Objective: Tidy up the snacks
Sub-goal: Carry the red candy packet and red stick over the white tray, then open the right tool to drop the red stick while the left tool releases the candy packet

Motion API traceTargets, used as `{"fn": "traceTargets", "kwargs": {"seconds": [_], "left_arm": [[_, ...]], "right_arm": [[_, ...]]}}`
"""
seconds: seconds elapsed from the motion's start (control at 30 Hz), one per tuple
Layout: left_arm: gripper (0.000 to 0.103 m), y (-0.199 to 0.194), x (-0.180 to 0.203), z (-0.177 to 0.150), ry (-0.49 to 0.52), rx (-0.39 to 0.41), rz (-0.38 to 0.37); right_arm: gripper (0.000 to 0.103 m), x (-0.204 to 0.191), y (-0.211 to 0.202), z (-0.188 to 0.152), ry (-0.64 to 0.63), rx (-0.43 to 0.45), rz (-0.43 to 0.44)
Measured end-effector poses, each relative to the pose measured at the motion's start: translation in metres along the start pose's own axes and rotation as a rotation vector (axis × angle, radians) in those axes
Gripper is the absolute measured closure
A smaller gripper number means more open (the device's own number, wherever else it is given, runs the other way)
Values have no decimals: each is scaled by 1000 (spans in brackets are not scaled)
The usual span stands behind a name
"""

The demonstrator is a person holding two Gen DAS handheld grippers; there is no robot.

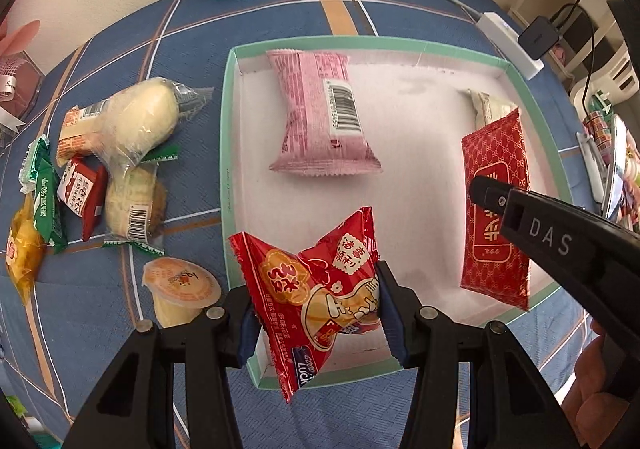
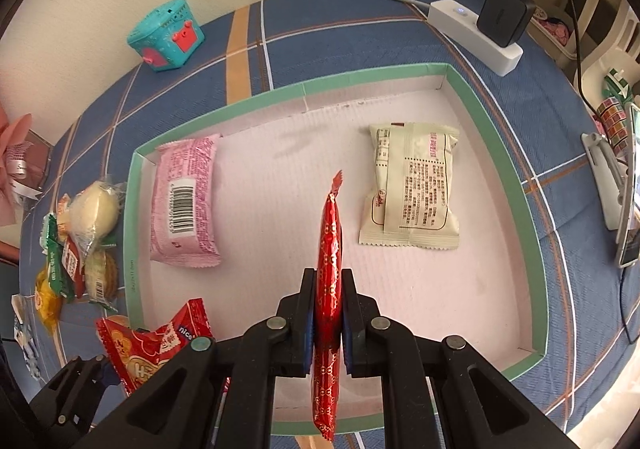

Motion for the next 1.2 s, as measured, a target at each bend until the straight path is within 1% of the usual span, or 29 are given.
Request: {"fn": "traceTargets", "kwargs": {"seconds": [0.33, 0.5, 0.6, 0.67, 0.7, 0.73, 0.77, 1.0, 1.2], "left_arm": [[48, 15, 2, 0, -10, -19, -5], [42, 17, 3, -1, -2, -13, -1], [41, 17, 4, -1, -3, -13, -4], [33, 16, 5, 1, -5, -11, -3], [32, 15, 5, 1, -5, -7, -5], [31, 12, 6, 3, -5, 0, -7], [31, 10, 6, 4, -5, 4, -9], [30, -15, 3, 8, -7, 72, -38], [30, -37, -26, 17, -86, 143, -24]], "right_arm": [[91, 5, 6, -2, 17, -19, -3], [87, 5, 12, 2, 24, -27, -17], [79, 7, 13, 3, 26, -31, -29], [70, 8, 14, 2, 32, -30, -32], [67, 9, 13, 3, 35, -26, -35], [57, 10, 12, 3, 38, -21, -39], [50, 10, 11, 4, 39, -13, -46], [49, 11, -14, 10, 56, 69, -55], [49, 7, -40, 16, 50, 145, -44]]}}
Point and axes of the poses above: each gripper's, at about its wrist camera, not at the fingertips, and y roughly the way its jaws point, x to its right, z to its top, the point moved 2 cm from there along y, roughly the way its jaws point, and after that the axes turned 9 degrees about z, right-handed, at the moved point
